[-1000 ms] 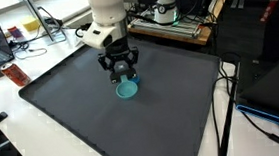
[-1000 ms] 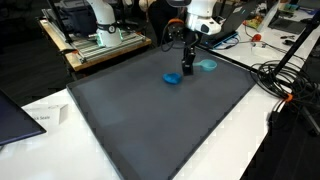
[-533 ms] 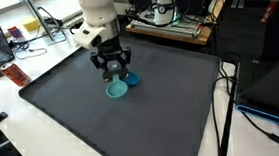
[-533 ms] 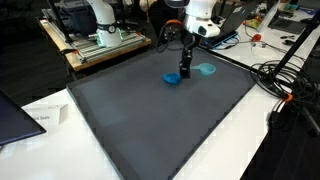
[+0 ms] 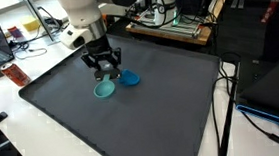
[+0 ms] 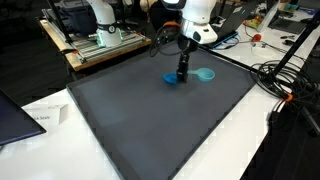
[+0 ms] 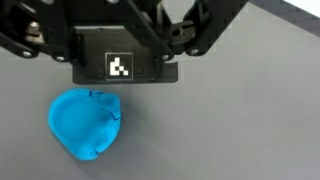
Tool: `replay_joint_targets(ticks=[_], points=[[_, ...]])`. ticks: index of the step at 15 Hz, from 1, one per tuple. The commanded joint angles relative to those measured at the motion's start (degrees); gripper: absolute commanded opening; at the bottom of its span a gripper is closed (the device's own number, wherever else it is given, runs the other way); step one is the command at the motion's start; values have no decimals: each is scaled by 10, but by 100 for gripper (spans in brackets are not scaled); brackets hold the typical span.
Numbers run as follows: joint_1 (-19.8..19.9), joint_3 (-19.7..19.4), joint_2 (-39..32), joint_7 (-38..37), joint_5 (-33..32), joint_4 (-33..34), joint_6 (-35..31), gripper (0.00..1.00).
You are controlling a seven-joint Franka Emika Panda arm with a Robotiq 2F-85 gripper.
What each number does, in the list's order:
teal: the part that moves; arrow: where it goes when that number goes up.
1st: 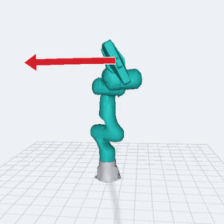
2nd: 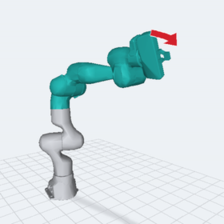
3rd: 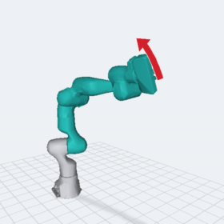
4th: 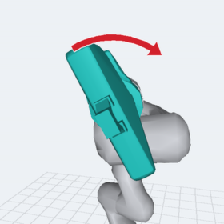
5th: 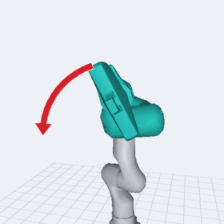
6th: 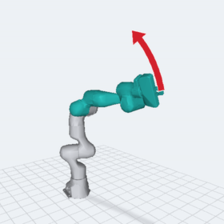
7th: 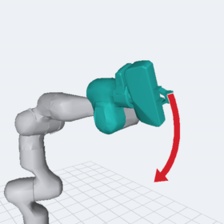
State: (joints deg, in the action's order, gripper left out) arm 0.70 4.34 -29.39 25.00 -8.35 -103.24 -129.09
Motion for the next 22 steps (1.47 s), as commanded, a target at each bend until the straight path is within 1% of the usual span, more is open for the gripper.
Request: replay_joint_targets(ticks=[1, 5, 11, 13, 16, 19, 22], points=[[26, 15, -23, 25, 45, 24, 6, 35], [53, 26, -36, 51, 92, 28, 0, 35], [103, 54, -32, 106, 188, 20, -11, 35], [118, 62, -26, 133, 219, 10, -19, 35], [145, 79, -12, 198, 276, -13, -38, 35], [158, 82, 7, 250, 314, -35, -38, 35], [159, 77, 37, 289, 333, -66, -32, 35]])
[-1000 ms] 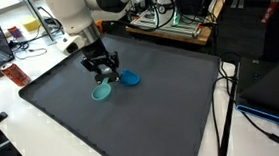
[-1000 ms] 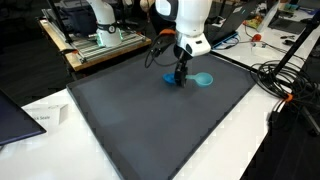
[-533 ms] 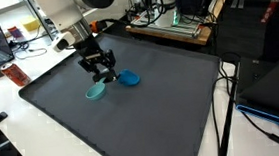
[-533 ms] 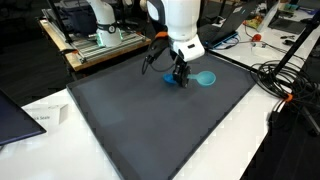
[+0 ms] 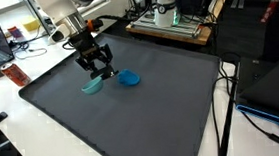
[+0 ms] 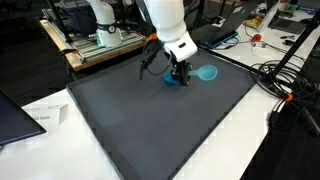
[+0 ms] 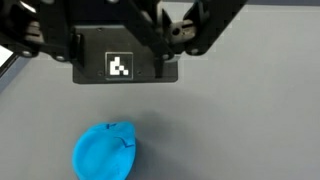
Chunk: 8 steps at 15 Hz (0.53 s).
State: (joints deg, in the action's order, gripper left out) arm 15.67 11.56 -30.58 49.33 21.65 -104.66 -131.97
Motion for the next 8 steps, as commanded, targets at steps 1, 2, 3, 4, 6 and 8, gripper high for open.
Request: replay_joint_targets(ticks=[1, 2, 3, 4, 6, 8], points=[[7, 2, 62, 57, 35, -69, -6, 35], [2, -2, 75, 65, 31, -85, -6, 35], [-1, -3, 88, 73, 32, -100, -7, 35], [-7, -7, 100, 75, 29, -118, -14, 35], [-17, -11, 123, 82, 27, -152, -18, 35], [-29, -14, 142, 86, 26, -183, -34, 35]])
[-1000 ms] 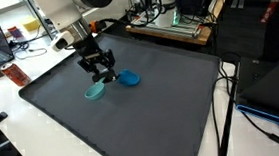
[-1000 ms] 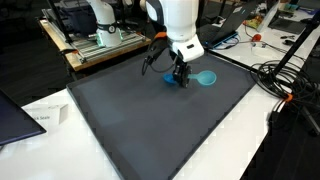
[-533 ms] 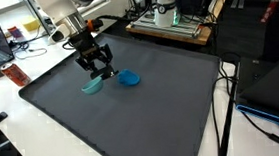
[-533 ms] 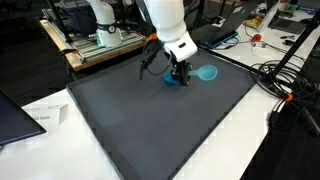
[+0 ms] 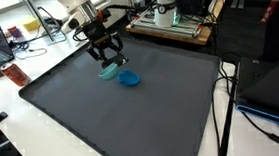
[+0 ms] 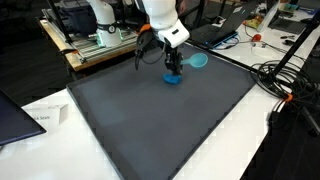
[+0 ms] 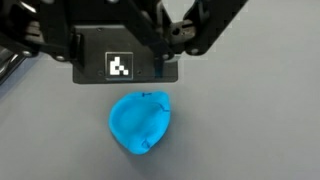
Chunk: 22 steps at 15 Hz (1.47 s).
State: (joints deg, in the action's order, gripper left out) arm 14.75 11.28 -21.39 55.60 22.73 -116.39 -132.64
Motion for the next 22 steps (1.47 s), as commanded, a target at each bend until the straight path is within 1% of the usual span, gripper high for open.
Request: replay_joint_targets(ticks=[1, 3, 6, 9, 11, 14, 15, 17, 18, 19, 20, 22], points=[[-25, -13, 59, 23, 15, -79, -37, 35], [-36, -14, 75, 24, 18, -108, -77, 35], [-55, -18, 93, 9, 6, -143, -131, 35], [-83, -26, 106, -29, -28, -169, -180, 35], [-101, -31, 109, -64, -51, -179, -199, 35], [-133, -49, 113, -155, -136, -192, -217, 35], [-146, -57, 114, -201, -171, -194, -219, 35], [-163, -66, 112, -268, -236, -188, -214, 35], [-137, -43, 91, -216, -190, -172, -206, 60], [-144, -46, 91, -242, -212, -172, -206, 60], [-148, -47, 91, -254, -221, -172, -206, 60], [-150, -48, 92, -257, -223, -172, -206, 60]])
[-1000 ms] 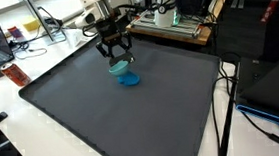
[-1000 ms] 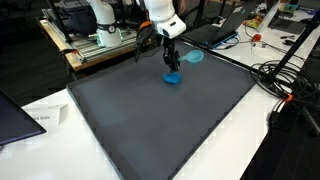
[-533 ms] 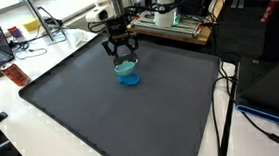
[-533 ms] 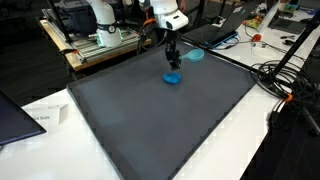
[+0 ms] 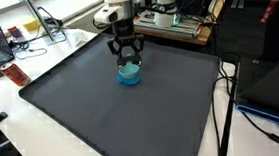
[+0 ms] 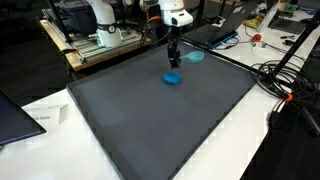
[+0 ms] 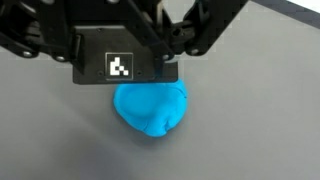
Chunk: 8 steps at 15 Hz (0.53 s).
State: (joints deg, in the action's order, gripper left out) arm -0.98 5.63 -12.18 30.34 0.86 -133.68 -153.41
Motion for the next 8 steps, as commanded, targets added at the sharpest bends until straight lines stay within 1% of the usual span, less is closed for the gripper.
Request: replay_joint_targets(ticks=[1, 2, 4, 6, 8], points=[[8, 7, 0, -4, -5, 1, 1, 60], [8, 6, 1, -5, -5, 1, 1, 35], [-22, -19, -1, -85, -83, 3, 9, 35], [-51, -44, -1, -178, -181, 5, 18, 35], [-76, -58, -1, -260, -259, 11, 35, 35]])
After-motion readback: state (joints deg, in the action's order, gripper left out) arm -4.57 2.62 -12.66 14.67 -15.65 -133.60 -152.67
